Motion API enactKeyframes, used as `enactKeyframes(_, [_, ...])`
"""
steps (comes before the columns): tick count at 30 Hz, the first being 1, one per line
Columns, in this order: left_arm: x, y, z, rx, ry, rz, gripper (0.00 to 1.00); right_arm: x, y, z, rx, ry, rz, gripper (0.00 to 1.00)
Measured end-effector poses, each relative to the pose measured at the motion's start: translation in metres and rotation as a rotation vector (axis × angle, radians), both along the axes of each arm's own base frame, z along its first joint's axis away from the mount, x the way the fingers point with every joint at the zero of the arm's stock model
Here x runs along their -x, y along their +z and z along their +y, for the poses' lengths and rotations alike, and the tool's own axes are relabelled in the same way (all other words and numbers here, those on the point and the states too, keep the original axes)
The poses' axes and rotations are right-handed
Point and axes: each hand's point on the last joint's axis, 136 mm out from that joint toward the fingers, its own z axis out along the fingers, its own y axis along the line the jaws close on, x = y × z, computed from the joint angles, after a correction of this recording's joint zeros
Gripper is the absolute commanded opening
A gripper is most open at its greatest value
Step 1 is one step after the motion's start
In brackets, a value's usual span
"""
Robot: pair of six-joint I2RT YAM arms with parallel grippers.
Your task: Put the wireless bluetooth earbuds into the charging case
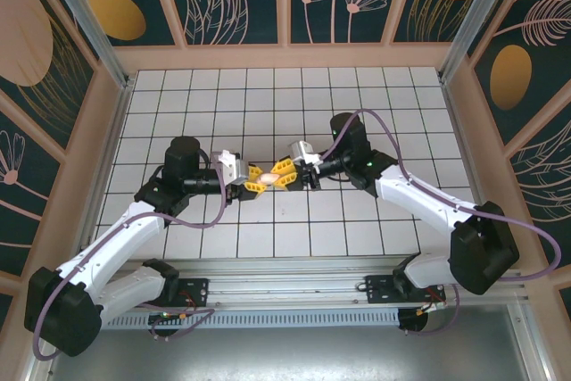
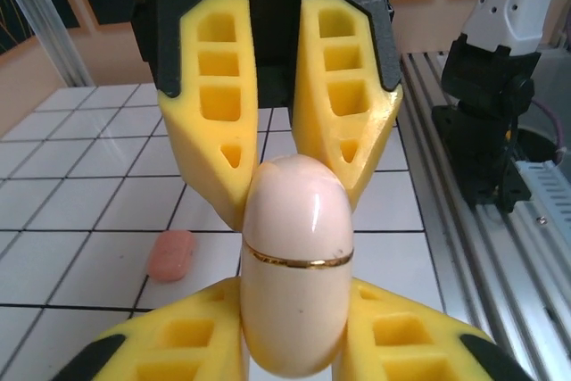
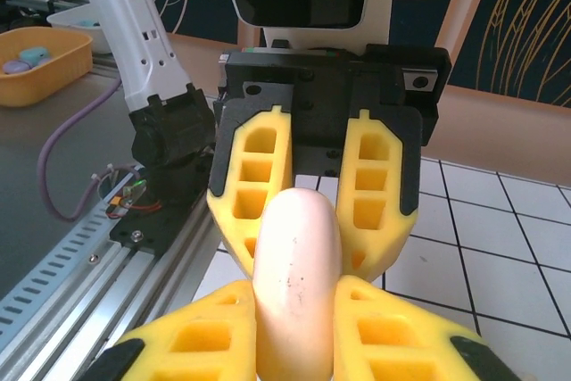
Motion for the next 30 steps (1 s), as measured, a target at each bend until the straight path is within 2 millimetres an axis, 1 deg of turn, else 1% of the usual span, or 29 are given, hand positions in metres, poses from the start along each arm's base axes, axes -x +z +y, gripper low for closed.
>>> enactKeyframes(2, [0.0, 0.001, 0.0, 0.002, -0.002, -0.003, 0.43, -0.001, 0.001, 0.001, 0.01, -0.003, -0.012, 0.16])
enactKeyframes(5, [0.001, 0.001, 0.0, 0.001, -0.002, -0.013, 0.44, -0.004, 0.002, 0.003, 0.036, -0.017, -0.038, 0.16])
enactKeyframes(7, [0.0, 0.0, 0.0, -0.001, 0.003, -0.019, 0.43, -0.005, 0.002, 0.004, 0.057, -0.024, -0.054, 0.16])
enactKeyframes(14, [-0.002, -0.001, 0.001, -0.008, 0.01, -0.03, 0.31, -0.004, -0.006, 0.004, 0.109, -0.034, -0.085, 0.16])
enactKeyframes(17, [-0.001, -0.001, 0.001, -0.01, 0.008, -0.029, 0.29, -0.002, -0.008, 0.004, 0.116, -0.03, -0.085, 0.16])
enactKeyframes(18, [-0.002, -0.002, 0.001, -0.011, 0.009, -0.031, 0.29, -0.002, -0.008, 0.004, 0.116, -0.03, -0.085, 0.16])
enactKeyframes(19, [-0.002, -0.002, 0.001, -0.012, 0.008, -0.034, 0.31, -0.002, -0.008, 0.004, 0.116, -0.03, -0.085, 0.16])
enactKeyframes(20, [-0.002, -0.002, 0.001, -0.012, 0.007, -0.036, 0.35, -0.002, -0.008, 0.004, 0.116, -0.03, -0.085, 0.16])
enactKeyframes(21, [-0.002, -0.002, 0.001, -0.013, 0.007, -0.04, 0.36, -0.002, -0.008, 0.004, 0.116, -0.03, -0.086, 0.16])
enactKeyframes(26, [-0.001, -0.004, 0.001, -0.016, 0.006, -0.036, 0.37, -0.002, -0.008, 0.004, 0.116, -0.03, -0.086, 0.16])
enactKeyframes(30, [0.0, -0.003, 0.001, -0.015, 0.006, -0.037, 0.36, -0.002, -0.008, 0.004, 0.115, -0.03, -0.087, 0.17])
